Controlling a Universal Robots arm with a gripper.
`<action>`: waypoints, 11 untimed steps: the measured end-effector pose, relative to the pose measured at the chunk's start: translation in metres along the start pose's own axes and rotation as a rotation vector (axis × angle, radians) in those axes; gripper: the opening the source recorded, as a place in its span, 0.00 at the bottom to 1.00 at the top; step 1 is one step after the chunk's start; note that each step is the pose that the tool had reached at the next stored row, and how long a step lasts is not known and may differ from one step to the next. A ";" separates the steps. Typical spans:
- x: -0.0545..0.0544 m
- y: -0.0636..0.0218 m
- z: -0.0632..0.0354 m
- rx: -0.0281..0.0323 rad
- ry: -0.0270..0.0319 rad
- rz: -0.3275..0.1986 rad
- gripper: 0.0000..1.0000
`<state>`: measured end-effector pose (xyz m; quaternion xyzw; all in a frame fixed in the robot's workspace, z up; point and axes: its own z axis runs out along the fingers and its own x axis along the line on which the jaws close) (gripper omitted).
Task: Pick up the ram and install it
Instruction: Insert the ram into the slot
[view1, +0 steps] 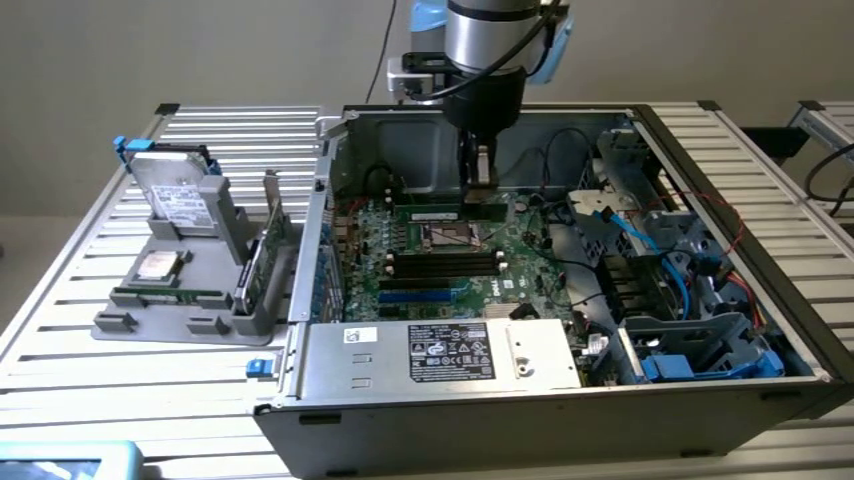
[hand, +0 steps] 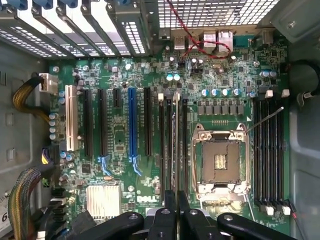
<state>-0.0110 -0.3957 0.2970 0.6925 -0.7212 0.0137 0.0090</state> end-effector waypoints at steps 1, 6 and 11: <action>0.000 0.0000 0.0018 0.0001 0.0002 0.000 0.13; 0.000 0.0000 0.0090 -0.0004 0.0004 0.000 0.13; 0.005 -0.0002 0.0130 -0.0026 0.0003 -0.001 0.13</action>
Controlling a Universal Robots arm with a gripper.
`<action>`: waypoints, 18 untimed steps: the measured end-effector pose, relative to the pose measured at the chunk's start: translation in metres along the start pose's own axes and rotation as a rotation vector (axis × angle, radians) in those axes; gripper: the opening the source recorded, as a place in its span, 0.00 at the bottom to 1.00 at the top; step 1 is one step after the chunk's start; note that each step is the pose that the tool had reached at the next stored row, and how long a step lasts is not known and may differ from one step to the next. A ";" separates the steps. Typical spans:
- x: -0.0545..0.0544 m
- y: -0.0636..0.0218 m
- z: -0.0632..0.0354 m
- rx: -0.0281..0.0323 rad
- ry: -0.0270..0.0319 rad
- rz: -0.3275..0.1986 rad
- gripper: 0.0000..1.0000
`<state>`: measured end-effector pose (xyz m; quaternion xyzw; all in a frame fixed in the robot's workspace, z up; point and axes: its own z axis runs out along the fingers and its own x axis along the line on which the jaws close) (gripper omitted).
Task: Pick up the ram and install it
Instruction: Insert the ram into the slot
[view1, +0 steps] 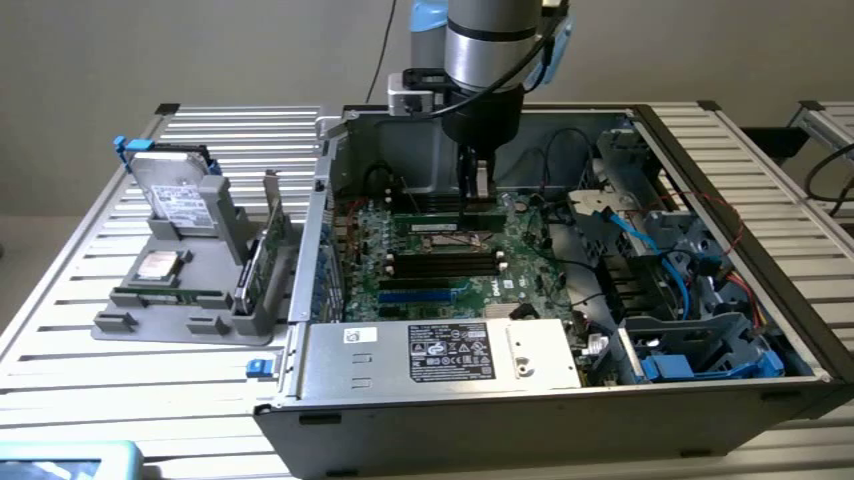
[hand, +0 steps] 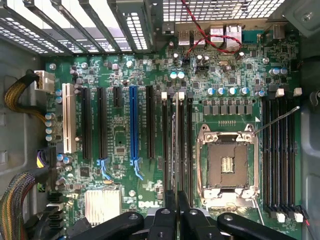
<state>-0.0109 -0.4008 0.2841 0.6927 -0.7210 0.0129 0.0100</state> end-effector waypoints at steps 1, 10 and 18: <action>0.000 0.0001 0.0013 -0.0004 0.0001 0.000 0.13; 0.000 -0.0001 0.0154 -0.0018 0.0017 0.000 0.13; -0.001 -0.0009 0.0205 -0.0021 0.0118 -0.002 0.13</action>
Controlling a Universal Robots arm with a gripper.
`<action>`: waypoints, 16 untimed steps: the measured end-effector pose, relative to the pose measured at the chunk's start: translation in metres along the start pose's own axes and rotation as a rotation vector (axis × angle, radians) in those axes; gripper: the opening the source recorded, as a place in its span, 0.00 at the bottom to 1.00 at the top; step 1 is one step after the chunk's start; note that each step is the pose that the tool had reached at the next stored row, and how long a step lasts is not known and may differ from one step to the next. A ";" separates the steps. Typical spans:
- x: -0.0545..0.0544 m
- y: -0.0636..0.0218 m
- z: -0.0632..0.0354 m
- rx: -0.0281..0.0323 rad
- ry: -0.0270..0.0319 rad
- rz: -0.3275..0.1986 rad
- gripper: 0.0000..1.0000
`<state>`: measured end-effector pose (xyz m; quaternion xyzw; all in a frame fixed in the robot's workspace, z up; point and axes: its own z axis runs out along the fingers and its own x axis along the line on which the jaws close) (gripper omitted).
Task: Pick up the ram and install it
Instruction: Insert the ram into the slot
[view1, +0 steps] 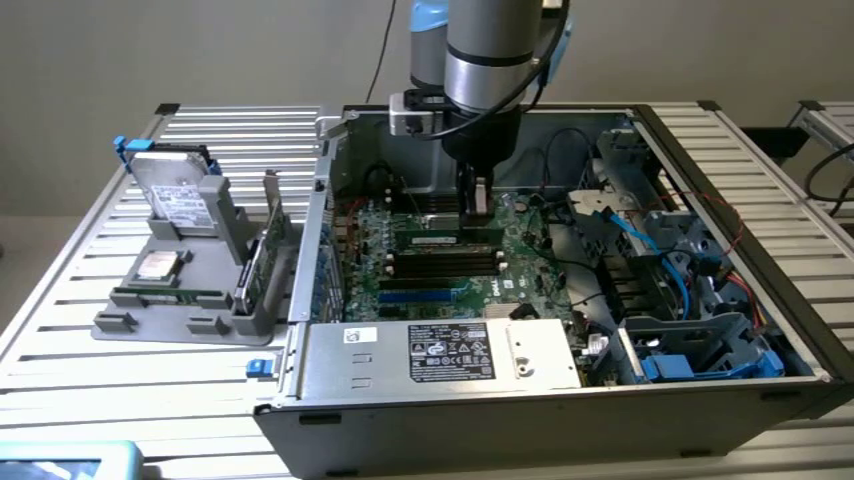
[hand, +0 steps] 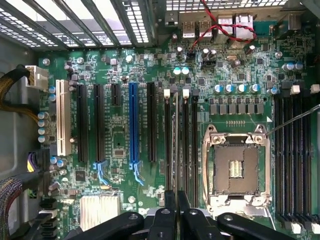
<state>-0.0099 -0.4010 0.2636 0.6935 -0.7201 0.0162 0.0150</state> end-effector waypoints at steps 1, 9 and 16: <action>0.000 -0.0001 0.0006 -0.0001 0.0029 0.000 0.13; 0.000 -0.0008 0.0039 -0.0001 0.0083 -0.005 0.13; 0.000 -0.0009 0.0049 -0.0001 0.0080 -0.006 0.13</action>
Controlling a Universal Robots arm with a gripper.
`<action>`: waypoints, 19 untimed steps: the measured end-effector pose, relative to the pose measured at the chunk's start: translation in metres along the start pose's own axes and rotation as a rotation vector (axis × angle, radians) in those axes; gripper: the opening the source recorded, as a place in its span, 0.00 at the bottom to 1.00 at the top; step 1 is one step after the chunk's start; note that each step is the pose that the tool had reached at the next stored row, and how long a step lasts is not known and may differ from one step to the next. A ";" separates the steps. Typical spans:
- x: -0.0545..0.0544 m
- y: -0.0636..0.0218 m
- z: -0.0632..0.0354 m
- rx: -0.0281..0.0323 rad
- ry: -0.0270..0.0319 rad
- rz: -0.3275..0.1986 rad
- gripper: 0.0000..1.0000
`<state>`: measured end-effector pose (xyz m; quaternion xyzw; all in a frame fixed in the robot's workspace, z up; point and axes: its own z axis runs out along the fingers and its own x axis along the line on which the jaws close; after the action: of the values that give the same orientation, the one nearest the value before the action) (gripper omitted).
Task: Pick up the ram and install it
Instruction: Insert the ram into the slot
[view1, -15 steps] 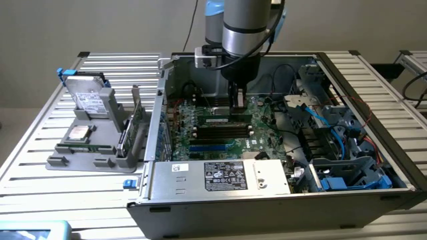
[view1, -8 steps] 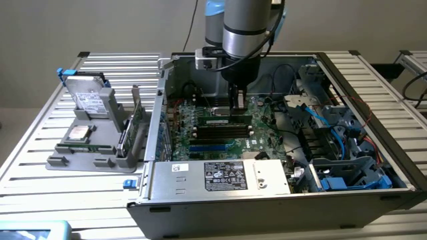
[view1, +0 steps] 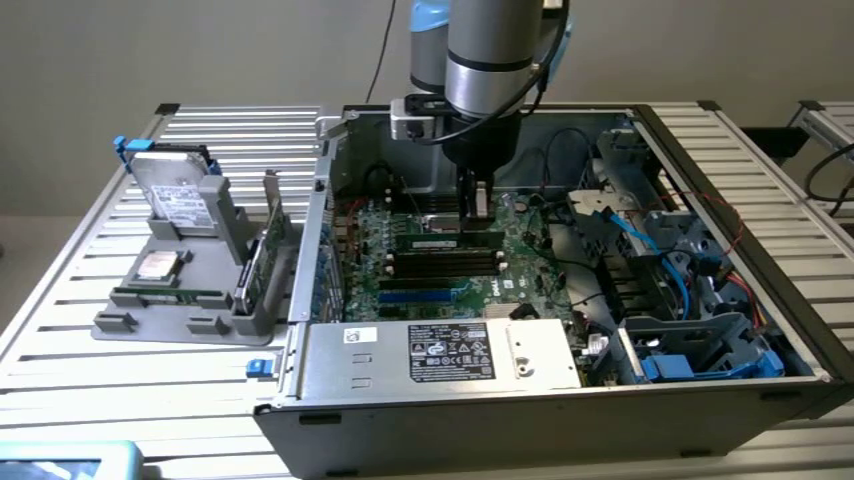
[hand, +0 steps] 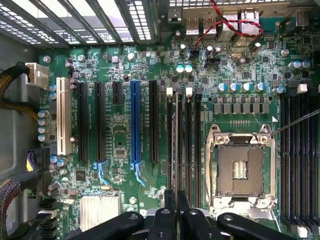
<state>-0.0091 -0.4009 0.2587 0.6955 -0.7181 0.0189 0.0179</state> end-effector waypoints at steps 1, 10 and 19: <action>0.000 0.0000 0.0003 0.0001 -0.0002 0.000 0.13; -0.002 0.0000 0.0055 0.0001 0.0003 -0.001 0.13; -0.002 0.0001 0.0094 0.0010 0.0054 -0.015 0.13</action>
<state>-0.0091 -0.3990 0.2491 0.7007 -0.7128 0.0210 0.0197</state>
